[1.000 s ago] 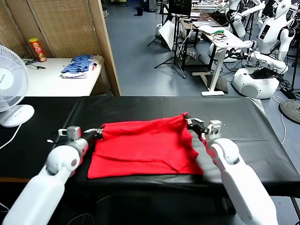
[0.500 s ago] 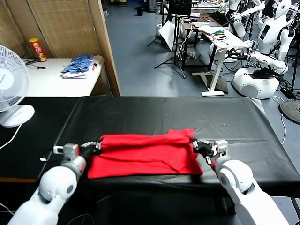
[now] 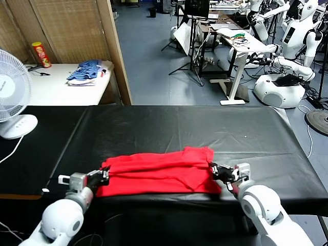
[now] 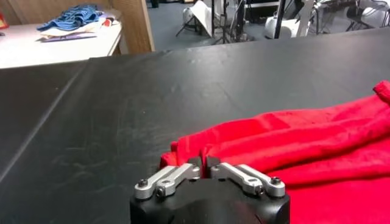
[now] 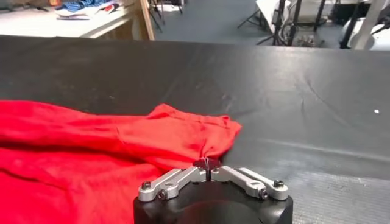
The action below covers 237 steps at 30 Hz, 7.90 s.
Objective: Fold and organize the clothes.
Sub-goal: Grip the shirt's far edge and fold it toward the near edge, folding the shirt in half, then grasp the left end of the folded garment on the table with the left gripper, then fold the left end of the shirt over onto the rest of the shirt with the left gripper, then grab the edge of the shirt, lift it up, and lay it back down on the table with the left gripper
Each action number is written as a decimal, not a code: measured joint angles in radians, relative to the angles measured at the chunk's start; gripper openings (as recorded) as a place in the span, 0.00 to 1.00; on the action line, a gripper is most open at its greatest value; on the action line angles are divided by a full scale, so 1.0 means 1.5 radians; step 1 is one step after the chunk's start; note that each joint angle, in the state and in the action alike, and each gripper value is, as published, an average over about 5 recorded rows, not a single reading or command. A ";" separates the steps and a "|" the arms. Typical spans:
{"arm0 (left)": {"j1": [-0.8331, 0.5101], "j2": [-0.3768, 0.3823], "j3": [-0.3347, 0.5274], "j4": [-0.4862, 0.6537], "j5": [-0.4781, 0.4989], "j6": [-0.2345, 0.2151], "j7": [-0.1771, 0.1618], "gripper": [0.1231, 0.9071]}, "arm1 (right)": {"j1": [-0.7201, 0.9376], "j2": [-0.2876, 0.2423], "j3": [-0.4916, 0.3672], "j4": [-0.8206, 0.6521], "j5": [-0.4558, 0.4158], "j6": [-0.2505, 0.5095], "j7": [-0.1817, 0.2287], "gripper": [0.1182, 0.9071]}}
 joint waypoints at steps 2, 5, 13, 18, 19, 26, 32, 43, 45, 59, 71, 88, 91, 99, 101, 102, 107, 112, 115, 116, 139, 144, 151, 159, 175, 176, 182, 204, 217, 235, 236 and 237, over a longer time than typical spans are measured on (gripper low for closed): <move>0.004 0.000 -0.005 -0.007 -0.001 0.003 0.000 0.49 | -0.003 -0.001 0.018 0.008 0.008 0.004 0.005 0.57; 0.005 0.002 -0.014 -0.017 -0.006 0.004 0.000 0.70 | 0.001 0.005 0.036 0.007 0.007 0.025 0.026 0.74; -0.037 -0.014 -0.024 0.007 -0.075 -0.014 -0.008 0.86 | 0.054 0.057 0.011 -0.054 -0.050 0.069 0.057 0.86; -0.077 -0.033 -0.012 0.044 -0.120 -0.016 -0.019 0.86 | 0.096 0.095 -0.025 -0.115 -0.079 0.073 0.066 0.86; -0.082 -0.036 -0.011 0.052 -0.125 -0.016 -0.019 0.86 | 0.104 0.102 -0.032 -0.126 -0.083 0.075 0.068 0.86; -0.108 -0.048 -0.010 0.106 -0.153 -0.018 -0.021 0.85 | 0.139 0.139 -0.065 -0.187 -0.104 0.079 0.072 0.81; -0.109 -0.049 -0.013 0.127 -0.176 -0.016 -0.022 0.60 | 0.141 0.154 -0.075 -0.200 -0.116 0.077 0.072 0.45; -0.108 -0.067 0.006 0.158 -0.058 -0.082 -0.015 0.02 | 0.122 0.183 -0.086 -0.211 -0.180 0.123 0.122 0.03; -0.110 -0.072 0.010 0.165 -0.019 -0.100 -0.010 0.02 | 0.120 0.188 -0.086 -0.212 -0.182 0.127 0.123 0.03; -0.107 -0.064 0.004 0.156 0.034 -0.117 0.024 0.45 | 0.066 0.162 -0.053 -0.138 -0.173 0.127 0.066 0.62; -0.060 -0.062 -0.040 0.096 -0.052 -0.098 0.021 0.86 | 0.003 0.141 -0.017 -0.024 -0.150 0.119 0.065 0.86; 0.000 -0.110 -0.066 0.114 -0.049 -0.121 0.041 0.51 | -0.009 0.135 -0.013 0.001 -0.154 0.122 0.060 0.86; 0.000 -0.115 -0.063 0.117 -0.043 -0.123 0.041 0.31 | -0.008 0.137 -0.014 0.002 -0.157 0.123 0.058 0.86; -0.007 -0.111 -0.058 0.114 0.002 -0.125 0.046 0.07 | -0.013 0.146 -0.014 0.011 -0.171 0.125 0.054 0.86; -0.006 -0.104 -0.061 0.112 0.044 -0.134 0.052 0.07 | -0.016 0.147 -0.011 0.015 -0.171 0.125 0.054 0.86; -0.005 -0.100 -0.063 0.111 0.069 -0.140 0.057 0.06 | -0.018 0.148 -0.009 0.018 -0.171 0.125 0.054 0.86; 0.004 -0.055 -0.089 0.121 0.192 -0.167 0.070 0.06 | -0.029 0.153 0.002 0.030 -0.171 0.125 0.055 0.86; 0.006 0.018 -0.128 0.145 0.233 -0.181 0.068 0.06 | -0.038 0.157 0.005 0.036 -0.171 0.126 0.056 0.86; 0.005 0.049 -0.138 0.148 0.241 -0.177 0.065 0.06 | -0.042 0.161 0.005 0.038 -0.173 0.126 0.057 0.86; 0.005 0.054 -0.138 0.145 0.237 -0.172 0.062 0.06 | -0.044 0.162 0.005 0.039 -0.175 0.126 0.057 0.86; -0.092 -0.141 0.119 -0.045 -0.080 -0.046 -0.048 0.06 | -0.085 0.182 0.030 0.056 -0.201 0.128 0.058 0.86; -0.094 -0.164 0.136 -0.029 -0.052 -0.053 -0.033 0.07 | -0.083 0.182 0.024 0.056 -0.201 0.128 0.051 0.86; -0.094 -0.186 0.145 -0.013 -0.039 -0.064 -0.018 0.39 | -0.070 0.172 0.007 0.052 -0.198 0.133 0.026 0.86; -0.089 -0.180 0.127 -0.031 -0.045 -0.075 -0.006 0.84 | -0.024 0.162 -0.055 0.023 -0.182 0.137 0.007 0.86; -0.026 -0.118 -0.024 0.043 0.033 -0.142 0.049 0.86 | 0.110 0.195 -0.252 -0.135 -0.350 0.149 -0.004 0.86; -0.025 -0.118 -0.027 0.046 0.031 -0.142 0.050 0.86 | 0.111 0.197 -0.255 -0.146 -0.373 0.152 -0.001 0.86; -0.026 -0.122 -0.048 0.066 0.014 -0.143 0.056 0.86 | 0.112 0.219 -0.258 -0.173 -0.413 0.187 0.007 0.86; -0.026 -0.138 -0.112 0.149 -0.348 -0.118 0.071 0.79 | 0.053 0.210 -0.170 -0.020 -0.214 0.195 0.009 0.86; -0.031 -0.144 -0.099 0.143 -0.283 -0.135 0.064 0.04 | 0.028 0.214 -0.146 0.002 -0.251 0.181 0.035 0.86; -0.007 -0.004 -0.162 0.119 0.293 -0.248 0.092 0.04 | -0.036 0.227 -0.100 0.043 -0.321 0.135 0.058 0.86; -0.003 0.012 -0.172 0.118 0.320 -0.255 0.095 0.04 | -0.039 0.229 -0.100 0.044 -0.320 0.134 0.058 0.86; 0.000 0.026 -0.182 0.117 0.346 -0.260 0.097 0.04 | -0.041 0.230 -0.100 0.045 -0.318 0.134 0.057 0.86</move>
